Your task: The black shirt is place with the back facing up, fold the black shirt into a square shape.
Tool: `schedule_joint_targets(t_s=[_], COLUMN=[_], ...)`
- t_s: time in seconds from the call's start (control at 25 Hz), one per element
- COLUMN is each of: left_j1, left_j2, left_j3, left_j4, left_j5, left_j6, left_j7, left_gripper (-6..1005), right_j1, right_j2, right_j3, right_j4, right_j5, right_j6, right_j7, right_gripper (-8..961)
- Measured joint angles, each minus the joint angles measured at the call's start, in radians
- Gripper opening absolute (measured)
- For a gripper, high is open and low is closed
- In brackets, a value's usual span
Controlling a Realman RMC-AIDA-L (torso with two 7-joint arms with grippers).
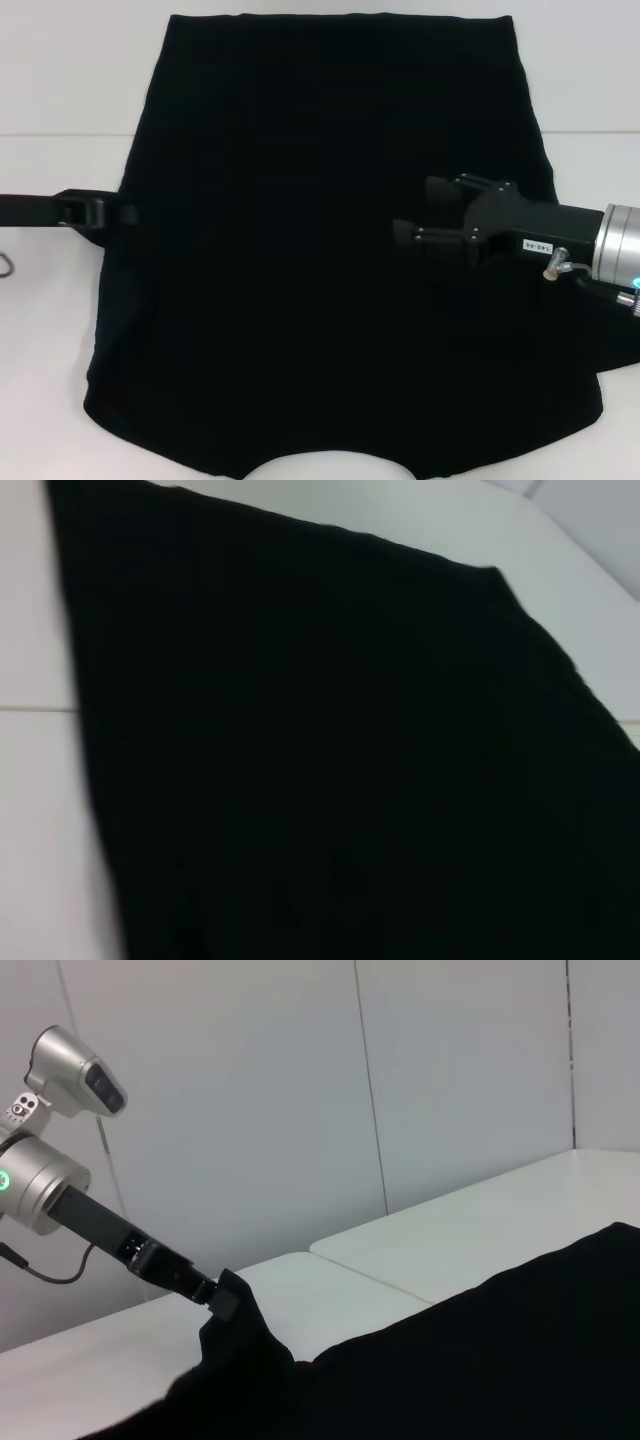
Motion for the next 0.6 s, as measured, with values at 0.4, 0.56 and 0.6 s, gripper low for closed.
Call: schedule_joint_targets(t_s=[0.4, 0.56, 0.6], left_j1=[-0.002, 0.002, 0.002], left_j2=[-0.042, -0.052, -0.052], left_j3=[0.186, 0.201, 0.201], left_j4=[-0.015, -0.015, -0.015], left_j5=[-0.076, -0.08, -0.081], left_j6=[-0.016, -0.023, -0.023], left_j7=[0.075, 0.084, 0.081], left_gripper=[-1, -1, 10], right_j1=[-0.002, -0.003, -0.004], right_j2=[-0.002, -0.001, -0.001], right_j3=[0.0, 0.0, 0.0], right_j4=[0.0, 0.0, 0.0], right_j5=[0.0, 0.0, 0.0], right_j6=[0.001, 0.002, 0.002], right_j7=[0.0, 0.0, 0.0], right_gripper=[925, 925, 925])
